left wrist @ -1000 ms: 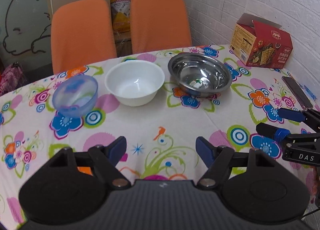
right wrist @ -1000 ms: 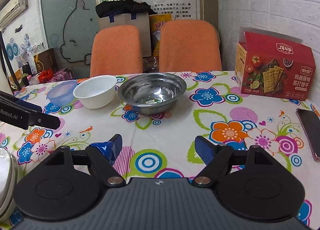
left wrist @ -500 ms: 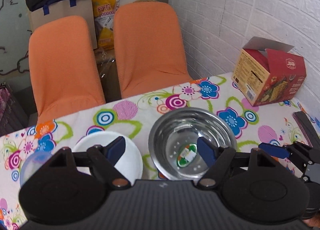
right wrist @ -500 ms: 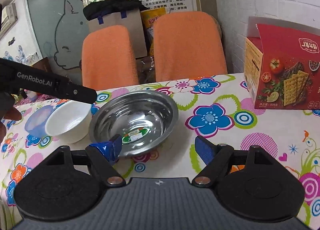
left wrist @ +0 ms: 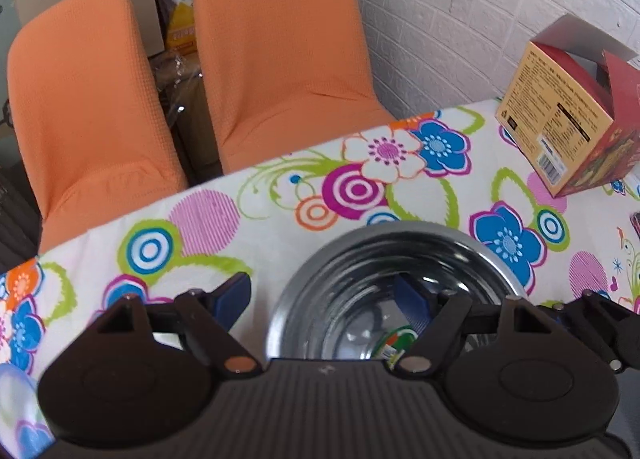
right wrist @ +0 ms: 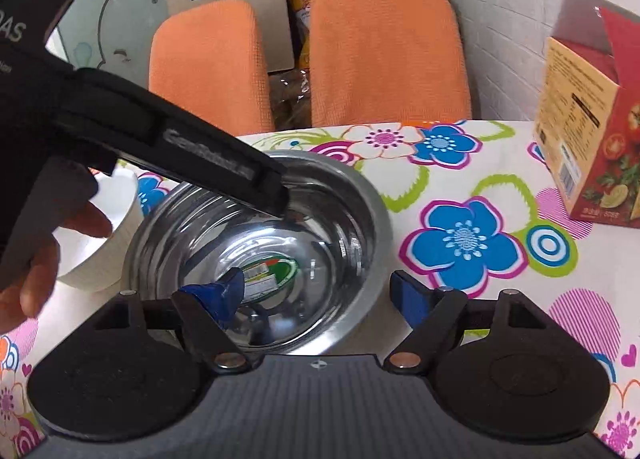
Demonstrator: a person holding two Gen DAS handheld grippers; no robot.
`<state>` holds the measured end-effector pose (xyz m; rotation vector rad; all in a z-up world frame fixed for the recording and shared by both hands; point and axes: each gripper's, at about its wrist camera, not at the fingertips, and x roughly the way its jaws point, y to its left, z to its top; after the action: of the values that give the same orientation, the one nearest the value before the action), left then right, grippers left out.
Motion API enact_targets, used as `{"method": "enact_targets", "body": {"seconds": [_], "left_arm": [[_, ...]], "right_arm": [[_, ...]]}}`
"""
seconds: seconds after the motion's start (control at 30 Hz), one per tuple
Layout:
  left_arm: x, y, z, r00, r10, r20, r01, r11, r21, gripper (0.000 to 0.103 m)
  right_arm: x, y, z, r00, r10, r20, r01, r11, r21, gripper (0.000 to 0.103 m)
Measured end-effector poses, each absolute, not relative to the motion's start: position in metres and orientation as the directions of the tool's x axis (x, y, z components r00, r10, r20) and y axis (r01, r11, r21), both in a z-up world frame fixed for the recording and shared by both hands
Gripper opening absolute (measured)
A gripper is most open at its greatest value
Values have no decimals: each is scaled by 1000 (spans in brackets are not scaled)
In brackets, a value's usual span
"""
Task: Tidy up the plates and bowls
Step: 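Reach and close the left gripper on the steel bowl rim, then carry the steel bowl with the left gripper beside the plate stack, release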
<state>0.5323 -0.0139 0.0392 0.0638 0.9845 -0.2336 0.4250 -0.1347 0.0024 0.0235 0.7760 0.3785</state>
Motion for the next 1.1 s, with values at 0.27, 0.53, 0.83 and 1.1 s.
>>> {"method": "enact_targets", "body": {"seconds": [0.27, 0.53, 0.83, 1.1], "left_arm": [[502, -30, 31, 478, -194, -857, 290, 955, -54, 68], [429, -37, 30, 432, -222, -874, 330, 941, -76, 70], [362, -25, 27, 446, -185, -876, 336, 941, -28, 73], [354, -6, 30, 481, -207, -852, 312, 949, -54, 79]], "right_arm": [[398, -133, 9, 640, 361, -678, -345, 924, 167, 68], [335, -145, 19, 617, 365, -697, -342, 922, 181, 68], [291, -137, 15, 605, 397, -691, -374, 907, 194, 67], [287, -149, 10, 625, 352, -697, -334, 927, 169, 67]]}}
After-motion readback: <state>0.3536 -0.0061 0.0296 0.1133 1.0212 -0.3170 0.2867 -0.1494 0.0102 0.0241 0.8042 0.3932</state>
